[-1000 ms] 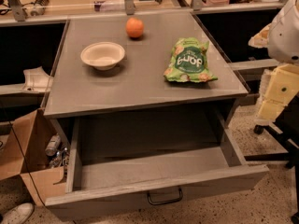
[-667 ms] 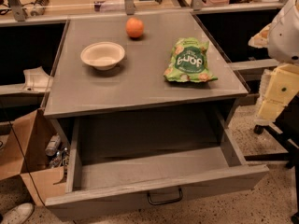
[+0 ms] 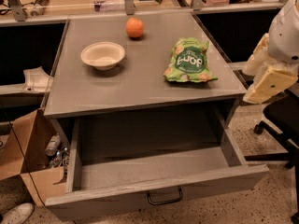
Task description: Close top drawer
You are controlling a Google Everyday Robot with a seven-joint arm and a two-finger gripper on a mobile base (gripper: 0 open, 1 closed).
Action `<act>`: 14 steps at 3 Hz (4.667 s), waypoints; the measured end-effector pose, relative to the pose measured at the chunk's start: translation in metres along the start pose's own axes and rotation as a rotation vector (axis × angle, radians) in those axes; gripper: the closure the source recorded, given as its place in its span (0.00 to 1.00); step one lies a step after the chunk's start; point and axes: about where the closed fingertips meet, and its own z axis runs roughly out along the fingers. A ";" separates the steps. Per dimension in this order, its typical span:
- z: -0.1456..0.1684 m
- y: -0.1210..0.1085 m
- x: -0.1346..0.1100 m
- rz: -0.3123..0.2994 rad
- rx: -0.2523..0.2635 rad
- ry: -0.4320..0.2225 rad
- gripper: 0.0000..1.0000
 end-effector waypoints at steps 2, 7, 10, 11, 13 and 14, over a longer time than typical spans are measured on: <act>-0.006 0.007 0.018 0.007 0.053 0.025 0.96; 0.050 0.089 0.080 0.099 -0.060 0.075 1.00; 0.079 0.115 0.088 0.111 -0.146 0.083 1.00; 0.100 0.135 0.094 0.154 -0.211 0.076 1.00; 0.153 0.166 0.113 0.231 -0.294 0.103 1.00; 0.157 0.170 0.115 0.231 -0.304 0.103 1.00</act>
Offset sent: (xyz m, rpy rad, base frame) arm -0.0301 -0.0399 -0.0119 -0.0754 -0.0573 -0.0574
